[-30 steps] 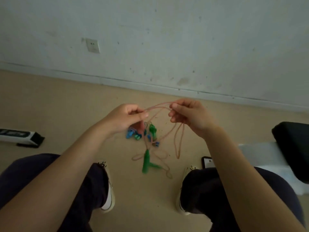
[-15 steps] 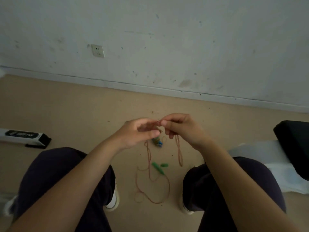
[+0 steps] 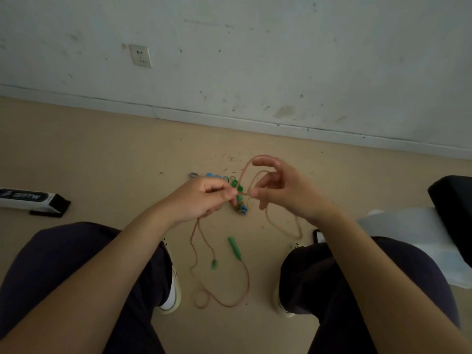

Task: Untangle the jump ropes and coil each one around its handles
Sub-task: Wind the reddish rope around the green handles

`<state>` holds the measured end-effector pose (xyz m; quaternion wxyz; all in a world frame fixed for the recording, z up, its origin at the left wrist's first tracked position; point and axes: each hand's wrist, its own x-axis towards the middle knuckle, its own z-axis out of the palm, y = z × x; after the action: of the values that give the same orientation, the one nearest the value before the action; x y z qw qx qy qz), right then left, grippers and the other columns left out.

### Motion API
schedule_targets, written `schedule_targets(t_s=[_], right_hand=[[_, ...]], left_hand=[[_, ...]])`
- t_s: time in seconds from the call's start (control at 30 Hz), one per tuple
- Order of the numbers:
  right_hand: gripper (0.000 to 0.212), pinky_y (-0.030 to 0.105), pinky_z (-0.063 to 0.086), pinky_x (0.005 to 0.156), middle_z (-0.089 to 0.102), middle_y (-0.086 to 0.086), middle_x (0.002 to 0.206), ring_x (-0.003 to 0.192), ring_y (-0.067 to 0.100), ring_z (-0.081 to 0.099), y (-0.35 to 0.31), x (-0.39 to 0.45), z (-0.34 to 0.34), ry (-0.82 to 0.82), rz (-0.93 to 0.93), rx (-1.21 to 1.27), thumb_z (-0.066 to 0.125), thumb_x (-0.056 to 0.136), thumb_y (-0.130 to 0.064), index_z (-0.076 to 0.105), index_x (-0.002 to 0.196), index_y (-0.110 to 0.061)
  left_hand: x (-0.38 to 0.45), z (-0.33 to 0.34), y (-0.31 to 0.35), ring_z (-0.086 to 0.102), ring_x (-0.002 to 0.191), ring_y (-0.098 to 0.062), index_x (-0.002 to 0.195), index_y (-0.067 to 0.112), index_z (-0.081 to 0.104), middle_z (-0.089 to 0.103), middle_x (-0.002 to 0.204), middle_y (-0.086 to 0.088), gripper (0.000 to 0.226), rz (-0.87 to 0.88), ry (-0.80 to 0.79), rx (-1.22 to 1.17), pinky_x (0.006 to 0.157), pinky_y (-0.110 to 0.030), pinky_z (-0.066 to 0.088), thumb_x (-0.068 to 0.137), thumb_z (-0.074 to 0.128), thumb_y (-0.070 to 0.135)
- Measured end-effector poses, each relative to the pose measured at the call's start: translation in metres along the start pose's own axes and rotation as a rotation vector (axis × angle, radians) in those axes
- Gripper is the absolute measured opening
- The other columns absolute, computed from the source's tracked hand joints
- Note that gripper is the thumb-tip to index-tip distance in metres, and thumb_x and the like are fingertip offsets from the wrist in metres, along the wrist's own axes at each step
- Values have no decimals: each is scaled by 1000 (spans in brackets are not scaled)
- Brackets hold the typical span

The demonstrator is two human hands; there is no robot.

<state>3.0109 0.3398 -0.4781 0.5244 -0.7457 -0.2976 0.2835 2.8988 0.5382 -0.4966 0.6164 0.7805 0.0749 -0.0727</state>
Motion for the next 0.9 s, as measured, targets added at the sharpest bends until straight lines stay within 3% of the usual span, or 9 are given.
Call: schedule_targets(t_s=[0.07, 0.13, 0.3, 0.37, 0.47, 0.53, 0.63, 0.77, 0.9], right_hand=[[57, 43, 55, 71, 70, 22, 87, 64, 30, 66, -2, 0, 10, -56, 6, -26, 83, 74, -19, 57, 124, -17], [59, 43, 56, 74, 70, 14, 91, 68, 32, 67, -3, -1, 10, -30, 19, -90, 85, 72, -28, 58, 124, -24], [81, 29, 55, 81, 55, -3, 114, 93, 12, 66, -1, -4, -3, 176, 71, -244, 80, 70, -52, 37, 138, -49], [77, 32, 53, 88, 52, -5, 121, 107, 9, 59, 1, -4, -4, 200, 47, -302, 79, 70, -52, 40, 137, -46], [58, 36, 47, 103, 57, -14, 127, 118, 2, 53, -2, -6, 7, 65, -14, -329, 80, 74, -45, 56, 127, -38], [47, 32, 48, 102, 67, -16, 114, 110, -1, 60, -6, -6, 18, -72, 2, -274, 80, 77, -37, 61, 120, -35], [21, 36, 56, 83, 74, -2, 81, 76, 9, 69, -7, -6, 27, -148, 42, -185, 76, 84, -19, 66, 103, -20], [3, 33, 55, 64, 67, 4, 69, 59, 12, 61, -7, -5, 17, 56, 8, -194, 68, 90, -11, 65, 91, -10], [8, 35, 56, 72, 68, 0, 76, 66, 15, 63, -7, -4, -3, 193, -9, -131, 70, 89, -18, 65, 93, -15]], left_hand=[[0, 5, 3, 30, 47, -9, 82, 20, 71, 36, 54, 5, 24, 2, -25, -28, 45, -19, 26, 94, 58, 36], [0, 4, 5, 27, 46, -8, 85, 17, 71, 34, 53, 6, 24, -2, 9, -47, 44, -19, 24, 99, 56, 30], [-1, -10, 5, 37, 41, -1, 86, 19, 73, 44, 44, 16, 29, -90, 170, 164, 50, -23, 28, 103, 51, 28], [-1, -12, 1, 40, 44, 0, 88, 19, 73, 47, 45, 18, 28, -141, 169, 277, 53, -24, 30, 103, 50, 27], [-5, -7, 0, 43, 50, -7, 88, 19, 74, 53, 55, 13, 25, -134, 34, 174, 51, -21, 36, 101, 54, 25], [-7, -1, 3, 51, 51, -12, 86, 16, 74, 62, 63, 3, 23, -98, -65, 90, 51, -21, 42, 100, 57, 25], [-7, 2, 7, 58, 54, -19, 78, 13, 72, 67, 65, -6, 25, -61, -63, 8, 56, -25, 50, 96, 62, 27], [-6, -18, 5, 61, 59, -18, 88, 2, 72, 65, 63, -6, 26, -70, 29, 42, 63, -23, 52, 95, 63, 25], [-6, -32, -3, 56, 60, -18, 92, 6, 73, 63, 65, -2, 17, -52, 58, 59, 63, -27, 48, 97, 62, 17]])
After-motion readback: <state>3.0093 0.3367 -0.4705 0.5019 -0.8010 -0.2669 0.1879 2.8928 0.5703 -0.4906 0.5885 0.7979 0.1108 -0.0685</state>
